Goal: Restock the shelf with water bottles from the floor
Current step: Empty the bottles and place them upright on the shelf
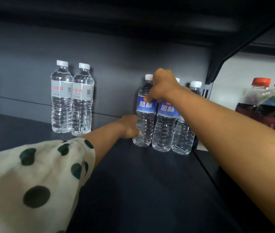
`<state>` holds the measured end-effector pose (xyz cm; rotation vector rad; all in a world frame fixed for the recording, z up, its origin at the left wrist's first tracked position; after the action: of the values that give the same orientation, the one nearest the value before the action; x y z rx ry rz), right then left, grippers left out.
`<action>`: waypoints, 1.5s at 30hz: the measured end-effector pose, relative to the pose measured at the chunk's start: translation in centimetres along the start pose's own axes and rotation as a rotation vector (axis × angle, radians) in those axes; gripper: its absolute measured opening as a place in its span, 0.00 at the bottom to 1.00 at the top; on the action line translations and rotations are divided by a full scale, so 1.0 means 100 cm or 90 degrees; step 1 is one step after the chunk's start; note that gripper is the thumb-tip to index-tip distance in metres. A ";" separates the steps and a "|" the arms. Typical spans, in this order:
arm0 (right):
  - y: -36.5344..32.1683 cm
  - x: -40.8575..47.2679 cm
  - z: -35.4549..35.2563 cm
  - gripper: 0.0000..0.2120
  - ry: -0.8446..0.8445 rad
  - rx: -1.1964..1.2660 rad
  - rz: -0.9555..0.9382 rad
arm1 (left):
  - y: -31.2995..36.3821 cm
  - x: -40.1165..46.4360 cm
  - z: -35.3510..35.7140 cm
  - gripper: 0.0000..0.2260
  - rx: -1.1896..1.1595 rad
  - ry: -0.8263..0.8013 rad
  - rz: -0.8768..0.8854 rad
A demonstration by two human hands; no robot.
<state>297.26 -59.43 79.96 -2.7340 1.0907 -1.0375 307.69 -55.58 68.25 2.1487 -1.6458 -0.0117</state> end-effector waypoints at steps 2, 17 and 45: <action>-0.002 -0.001 -0.002 0.23 -0.008 -0.001 0.010 | -0.001 0.000 0.000 0.14 0.004 0.001 0.001; -0.011 -0.021 -0.028 0.12 0.029 -0.004 -0.001 | 0.012 -0.036 -0.033 0.20 0.023 0.022 -0.007; -0.303 -0.389 0.074 0.03 -0.120 -0.063 -0.044 | -0.165 -0.455 -0.103 0.09 0.090 0.016 0.266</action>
<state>299.15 -14.07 59.34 -2.8942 1.0526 -0.7306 312.11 -6.93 60.61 1.8486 -2.1022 0.2617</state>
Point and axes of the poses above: each hand's wrist, its own x-axis towards the middle knuckle, its own z-axis out of the palm, y = z × x, the point moved 2 cm from there along x, towards the middle knuckle, and after that the axes turned 8 degrees about x, right-handed, at the moved point
